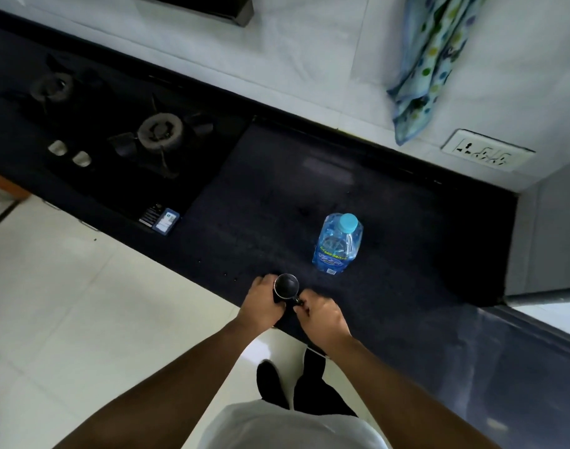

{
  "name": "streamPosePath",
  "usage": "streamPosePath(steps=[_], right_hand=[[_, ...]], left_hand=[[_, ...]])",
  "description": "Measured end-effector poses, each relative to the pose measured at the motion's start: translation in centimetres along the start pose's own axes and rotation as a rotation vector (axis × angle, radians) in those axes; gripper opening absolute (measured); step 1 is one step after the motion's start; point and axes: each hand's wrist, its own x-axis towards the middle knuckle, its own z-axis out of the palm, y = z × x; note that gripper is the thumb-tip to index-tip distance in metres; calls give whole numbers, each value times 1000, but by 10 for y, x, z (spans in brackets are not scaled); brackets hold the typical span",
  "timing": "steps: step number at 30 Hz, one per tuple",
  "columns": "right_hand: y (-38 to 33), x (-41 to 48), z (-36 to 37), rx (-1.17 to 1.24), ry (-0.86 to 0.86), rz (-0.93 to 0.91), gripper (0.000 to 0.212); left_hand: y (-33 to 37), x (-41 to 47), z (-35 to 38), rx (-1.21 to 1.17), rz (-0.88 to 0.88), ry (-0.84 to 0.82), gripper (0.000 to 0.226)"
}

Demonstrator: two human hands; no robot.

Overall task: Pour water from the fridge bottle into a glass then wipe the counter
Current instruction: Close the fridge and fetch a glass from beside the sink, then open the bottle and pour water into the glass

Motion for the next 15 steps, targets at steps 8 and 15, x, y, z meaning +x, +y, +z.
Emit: streamPosePath(steps=[8,15], right_hand=[[13,-28,-32,199,47,9,19],[11,-63,-91,502,229,47,4]], left_hand=[[3,-8,-44,-108,85,36,80],[96,37,-64,-4,346,-89,114]])
